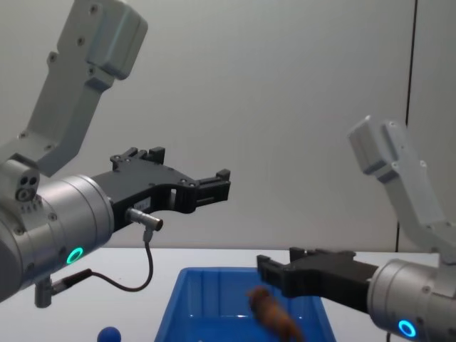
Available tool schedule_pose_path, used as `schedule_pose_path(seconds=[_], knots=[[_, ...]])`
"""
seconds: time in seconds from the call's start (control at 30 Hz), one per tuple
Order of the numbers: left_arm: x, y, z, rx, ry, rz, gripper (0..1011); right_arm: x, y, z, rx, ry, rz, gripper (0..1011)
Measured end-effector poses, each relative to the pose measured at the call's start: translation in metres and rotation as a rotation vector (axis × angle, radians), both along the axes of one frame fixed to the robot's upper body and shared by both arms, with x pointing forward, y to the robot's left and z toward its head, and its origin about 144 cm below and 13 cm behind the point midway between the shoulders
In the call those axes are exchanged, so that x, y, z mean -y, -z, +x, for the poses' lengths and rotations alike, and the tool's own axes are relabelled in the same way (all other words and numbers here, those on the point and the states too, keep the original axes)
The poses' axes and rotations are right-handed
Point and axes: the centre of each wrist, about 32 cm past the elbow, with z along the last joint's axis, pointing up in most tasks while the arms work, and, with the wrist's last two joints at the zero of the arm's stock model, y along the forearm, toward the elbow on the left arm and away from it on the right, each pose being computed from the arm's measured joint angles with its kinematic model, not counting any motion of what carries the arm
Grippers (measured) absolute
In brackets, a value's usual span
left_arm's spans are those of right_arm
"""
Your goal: Pick up the two dolls from the table and place them into the box.
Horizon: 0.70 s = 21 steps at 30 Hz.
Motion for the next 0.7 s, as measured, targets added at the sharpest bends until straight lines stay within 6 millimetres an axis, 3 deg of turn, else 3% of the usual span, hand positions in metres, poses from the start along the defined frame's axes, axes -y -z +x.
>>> schedule_pose_path(seconds=[0.1, 0.47, 0.57, 0.7], knots=[[0.0, 0.0, 0.0, 0.0, 0.0, 0.0, 1002, -0.002, 0.0, 0.002, -0.006, -0.006, -0.003, 575], [0.0, 0.0, 0.0, 0.0, 0.0, 0.0, 1002, 0.0, -0.001, -0.001, 0.034, 0.023, -0.009, 910], [0.0, 0.0, 0.0, 0.0, 0.0, 0.0, 1002, 0.002, -0.001, -0.003, 0.051, 0.043, -0.009, 988], [0.0, 0.0, 0.0, 0.0, 0.0, 0.0, 1002, 0.007, -0.003, -0.009, 0.08, 0.088, -0.008, 1001]])
